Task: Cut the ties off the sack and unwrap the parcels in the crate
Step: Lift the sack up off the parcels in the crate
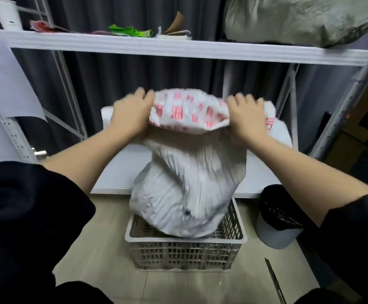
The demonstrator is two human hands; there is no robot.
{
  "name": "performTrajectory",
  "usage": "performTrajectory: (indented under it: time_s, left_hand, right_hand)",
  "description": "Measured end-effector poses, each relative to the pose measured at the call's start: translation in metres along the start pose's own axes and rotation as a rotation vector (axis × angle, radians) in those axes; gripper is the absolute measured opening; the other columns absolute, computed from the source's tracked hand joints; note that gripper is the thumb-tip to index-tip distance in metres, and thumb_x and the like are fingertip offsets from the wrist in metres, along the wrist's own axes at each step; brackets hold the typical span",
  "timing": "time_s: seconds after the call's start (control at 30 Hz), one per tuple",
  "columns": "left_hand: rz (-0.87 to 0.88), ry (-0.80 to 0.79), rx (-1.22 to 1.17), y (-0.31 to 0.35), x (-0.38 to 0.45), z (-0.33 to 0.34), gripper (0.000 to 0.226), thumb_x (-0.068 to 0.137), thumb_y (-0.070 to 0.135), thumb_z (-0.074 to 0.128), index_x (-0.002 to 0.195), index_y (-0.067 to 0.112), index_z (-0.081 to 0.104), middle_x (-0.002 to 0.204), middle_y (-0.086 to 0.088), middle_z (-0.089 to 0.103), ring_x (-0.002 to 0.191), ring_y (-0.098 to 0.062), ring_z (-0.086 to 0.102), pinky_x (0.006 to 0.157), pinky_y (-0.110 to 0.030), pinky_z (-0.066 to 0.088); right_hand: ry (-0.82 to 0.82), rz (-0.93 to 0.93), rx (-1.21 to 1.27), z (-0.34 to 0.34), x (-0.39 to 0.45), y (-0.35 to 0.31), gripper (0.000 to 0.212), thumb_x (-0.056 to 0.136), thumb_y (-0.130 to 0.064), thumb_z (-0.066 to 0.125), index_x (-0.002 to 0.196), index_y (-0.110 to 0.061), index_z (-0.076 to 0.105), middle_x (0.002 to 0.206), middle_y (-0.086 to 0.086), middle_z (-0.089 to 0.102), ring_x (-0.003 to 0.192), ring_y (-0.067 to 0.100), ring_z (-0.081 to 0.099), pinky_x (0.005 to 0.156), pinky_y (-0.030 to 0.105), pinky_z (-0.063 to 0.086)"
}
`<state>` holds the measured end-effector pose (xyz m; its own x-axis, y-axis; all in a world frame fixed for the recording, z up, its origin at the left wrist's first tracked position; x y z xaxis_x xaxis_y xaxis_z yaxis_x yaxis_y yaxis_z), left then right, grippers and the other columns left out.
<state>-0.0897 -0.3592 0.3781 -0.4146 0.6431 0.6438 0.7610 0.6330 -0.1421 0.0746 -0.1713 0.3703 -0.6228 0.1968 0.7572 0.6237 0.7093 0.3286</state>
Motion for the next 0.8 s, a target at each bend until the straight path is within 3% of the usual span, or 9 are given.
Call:
performTrajectory:
  time_s: [0.07, 0.1, 0.23, 0.4, 0.57, 0.6, 0.67, 0.73, 0.8]
  left_hand:
    - [0.035, -0.269, 0.018, 0.006, -0.023, 0.034, 0.043, 0.084, 0.024, 0.056, 0.123, 0.011, 0.042, 0.110, -0.014, 0.054, 0.096, -0.038, 0.060, 0.062, -0.037, 0.038]
    - [0.052, -0.324, 0.022, 0.008, -0.029, 0.043, 0.040, 0.085, 0.027, 0.054, 0.121, 0.011, 0.042, 0.108, -0.012, 0.054, 0.096, -0.037, 0.061, 0.062, -0.036, 0.037]
    - [0.064, -0.166, 0.009, 0.006, -0.017, 0.028, 0.041, 0.081, 0.029, 0.058, 0.115, 0.011, 0.044, 0.103, -0.011, 0.054, 0.089, -0.036, 0.060, 0.057, -0.036, 0.035]
    - [0.038, 0.037, 0.025, -0.005, 0.007, -0.001, 0.034, 0.079, 0.016, 0.061, 0.109, 0.007, 0.047, 0.099, -0.015, 0.052, 0.081, -0.038, 0.056, 0.051, -0.036, 0.031]
    - [-0.009, 0.043, -0.006, -0.006, 0.006, -0.002, 0.037, 0.081, 0.019, 0.060, 0.114, 0.007, 0.046, 0.104, -0.016, 0.051, 0.086, -0.038, 0.055, 0.053, -0.039, 0.035]
    - [0.006, -0.010, -0.030, -0.005, 0.003, 0.002, 0.043, 0.081, 0.025, 0.060, 0.118, 0.010, 0.045, 0.109, -0.014, 0.051, 0.092, -0.036, 0.055, 0.057, -0.041, 0.040]
    - [0.084, -0.219, -0.084, -0.004, -0.004, 0.020, 0.070, 0.078, 0.047, 0.064, 0.135, 0.018, 0.036, 0.123, -0.011, 0.048, 0.110, -0.032, 0.052, 0.082, -0.047, 0.045]
    - [0.155, -0.424, -0.154, -0.001, -0.012, 0.032, 0.099, 0.069, 0.068, 0.064, 0.147, 0.025, 0.020, 0.139, -0.006, 0.037, 0.128, -0.028, 0.039, 0.103, -0.050, 0.035]
    - [0.107, -0.456, -0.364, 0.005, -0.012, 0.029, 0.104, 0.066, 0.076, 0.057, 0.150, 0.030, 0.015, 0.150, -0.001, 0.027, 0.139, -0.025, 0.027, 0.111, -0.051, 0.027]
  right_hand:
    - [-0.261, -0.090, 0.081, 0.023, -0.026, -0.015, 0.041, 0.063, -0.012, 0.066, 0.101, -0.009, 0.052, 0.097, 0.014, 0.058, 0.086, 0.035, 0.055, 0.074, 0.042, 0.036]
    - [-0.277, -0.106, 0.066, 0.026, -0.032, -0.019, 0.039, 0.064, -0.011, 0.066, 0.101, -0.009, 0.052, 0.095, 0.013, 0.058, 0.085, 0.034, 0.055, 0.073, 0.042, 0.036]
    - [-0.116, -0.093, 0.006, 0.013, -0.018, -0.013, 0.030, 0.061, -0.007, 0.066, 0.088, -0.007, 0.054, 0.081, 0.013, 0.057, 0.071, 0.033, 0.054, 0.064, 0.038, 0.034]
    - [0.036, -0.052, -0.026, -0.006, 0.010, 0.001, 0.028, 0.062, -0.009, 0.062, 0.087, -0.008, 0.051, 0.081, 0.012, 0.055, 0.070, 0.032, 0.051, 0.064, 0.035, 0.025]
    - [0.137, -0.024, -0.122, -0.013, 0.015, 0.001, 0.023, 0.063, -0.008, 0.064, 0.080, -0.013, 0.050, 0.074, 0.005, 0.053, 0.064, 0.027, 0.050, 0.059, 0.031, 0.028]
    - [0.140, -0.030, -0.134, -0.011, 0.012, 0.000, 0.022, 0.064, -0.008, 0.065, 0.080, -0.013, 0.050, 0.073, 0.005, 0.053, 0.064, 0.027, 0.049, 0.059, 0.031, 0.030]
    - [0.131, -0.053, -0.133, -0.005, 0.002, 0.000, 0.019, 0.069, -0.007, 0.064, 0.081, -0.013, 0.051, 0.074, 0.005, 0.053, 0.065, 0.027, 0.049, 0.059, 0.032, 0.031]
    - [0.119, -0.067, -0.120, 0.001, -0.008, 0.002, 0.017, 0.072, -0.007, 0.063, 0.083, -0.012, 0.051, 0.075, 0.006, 0.053, 0.065, 0.028, 0.049, 0.060, 0.033, 0.031]
    - [0.129, -0.066, -0.103, 0.003, -0.016, 0.006, 0.015, 0.074, -0.007, 0.062, 0.084, -0.012, 0.052, 0.076, 0.006, 0.053, 0.066, 0.028, 0.049, 0.060, 0.034, 0.031]
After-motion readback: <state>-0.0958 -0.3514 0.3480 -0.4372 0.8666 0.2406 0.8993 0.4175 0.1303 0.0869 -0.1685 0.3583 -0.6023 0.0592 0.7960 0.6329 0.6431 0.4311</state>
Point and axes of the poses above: each hand's wrist, its own x-axis towards the middle knuckle, its own z-axis out of the palm, y = z × x, the point moved 6 cm from there along x, towards the middle knuckle
